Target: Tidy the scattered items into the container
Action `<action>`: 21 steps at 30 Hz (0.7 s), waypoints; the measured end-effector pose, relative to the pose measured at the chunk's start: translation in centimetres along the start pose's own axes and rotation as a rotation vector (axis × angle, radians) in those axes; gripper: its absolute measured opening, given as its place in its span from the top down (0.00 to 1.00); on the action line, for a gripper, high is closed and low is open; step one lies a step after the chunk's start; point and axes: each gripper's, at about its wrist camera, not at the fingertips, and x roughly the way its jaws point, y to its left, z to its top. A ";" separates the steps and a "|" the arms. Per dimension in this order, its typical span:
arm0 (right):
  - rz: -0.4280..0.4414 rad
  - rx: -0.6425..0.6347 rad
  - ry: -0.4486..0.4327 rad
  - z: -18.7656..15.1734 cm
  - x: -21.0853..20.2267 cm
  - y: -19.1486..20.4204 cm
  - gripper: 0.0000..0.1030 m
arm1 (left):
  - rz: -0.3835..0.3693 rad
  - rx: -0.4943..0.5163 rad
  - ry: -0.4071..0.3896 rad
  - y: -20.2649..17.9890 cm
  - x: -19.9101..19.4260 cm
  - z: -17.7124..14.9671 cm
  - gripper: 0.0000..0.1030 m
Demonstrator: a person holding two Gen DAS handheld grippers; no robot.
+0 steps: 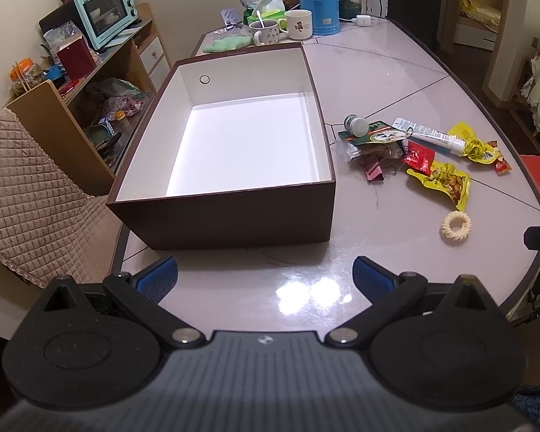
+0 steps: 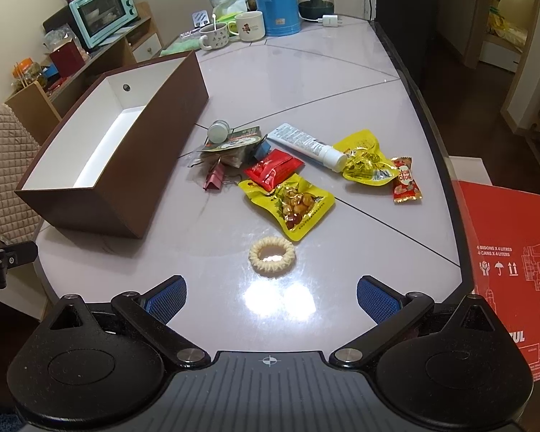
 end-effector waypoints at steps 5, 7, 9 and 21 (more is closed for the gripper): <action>-0.002 -0.005 -0.002 0.4 0.1 0.1 0.00 | -0.002 -0.002 0.002 0.1 0.2 0.0 0.01; -0.001 -0.006 -0.001 0.6 0.2 0.1 0.00 | -0.001 -0.005 0.003 0.1 0.3 0.1 0.01; 0.000 -0.005 0.000 0.7 0.4 0.1 0.00 | -0.001 -0.006 0.005 0.1 0.5 0.2 0.01; 0.001 0.002 0.006 1.4 1.1 -0.4 0.00 | -0.006 -0.007 0.018 -0.1 1.5 1.0 0.01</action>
